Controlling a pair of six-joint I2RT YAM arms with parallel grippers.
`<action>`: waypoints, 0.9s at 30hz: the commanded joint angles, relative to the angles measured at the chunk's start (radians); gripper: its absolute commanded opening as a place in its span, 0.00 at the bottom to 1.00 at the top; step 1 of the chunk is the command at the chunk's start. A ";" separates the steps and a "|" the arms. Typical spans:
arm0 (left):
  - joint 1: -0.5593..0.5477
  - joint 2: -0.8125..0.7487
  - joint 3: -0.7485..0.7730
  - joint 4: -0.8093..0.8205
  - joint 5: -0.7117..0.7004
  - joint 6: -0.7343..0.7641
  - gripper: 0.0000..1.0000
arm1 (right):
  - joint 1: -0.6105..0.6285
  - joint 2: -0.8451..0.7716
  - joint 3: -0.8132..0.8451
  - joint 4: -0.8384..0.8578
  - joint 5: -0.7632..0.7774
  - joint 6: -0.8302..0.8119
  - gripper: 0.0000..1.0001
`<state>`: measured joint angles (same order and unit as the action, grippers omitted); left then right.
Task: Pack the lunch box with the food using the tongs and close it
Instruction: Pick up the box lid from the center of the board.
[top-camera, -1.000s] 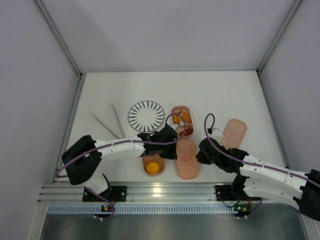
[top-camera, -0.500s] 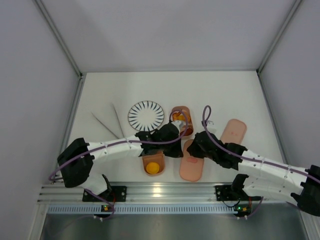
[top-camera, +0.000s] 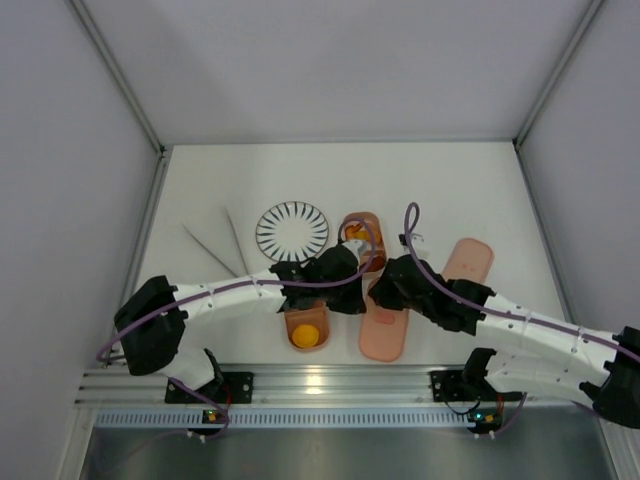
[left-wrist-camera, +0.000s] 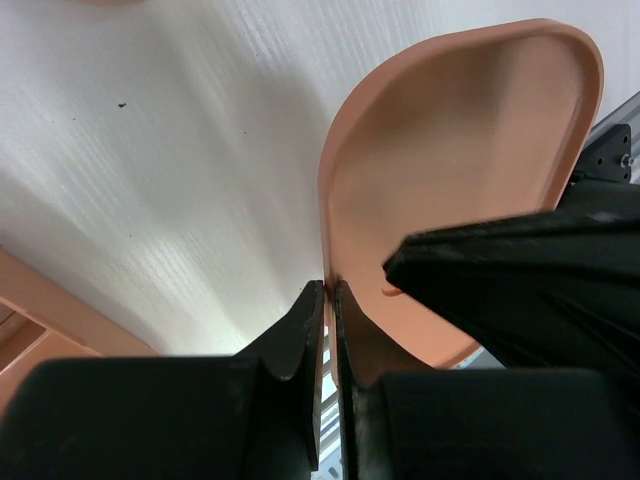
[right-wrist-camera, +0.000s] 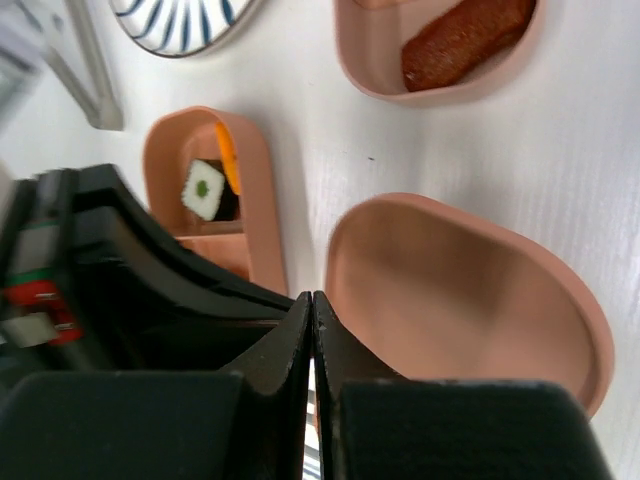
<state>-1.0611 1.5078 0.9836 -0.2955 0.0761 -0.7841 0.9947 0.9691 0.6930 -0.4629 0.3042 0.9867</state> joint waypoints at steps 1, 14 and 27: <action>0.001 -0.037 0.049 0.001 -0.022 -0.004 0.00 | 0.035 0.016 0.108 -0.020 0.019 -0.028 0.00; 0.047 -0.103 0.130 -0.244 -0.113 -0.021 0.00 | 0.105 0.020 0.247 -0.135 0.075 -0.034 0.00; 0.133 -0.262 0.124 -0.491 -0.165 -0.041 0.00 | 0.105 -0.037 0.235 -0.197 0.127 -0.031 0.00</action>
<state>-0.9405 1.2953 1.0885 -0.7101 -0.0650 -0.8059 1.0836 0.9482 0.8989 -0.6235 0.3992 0.9615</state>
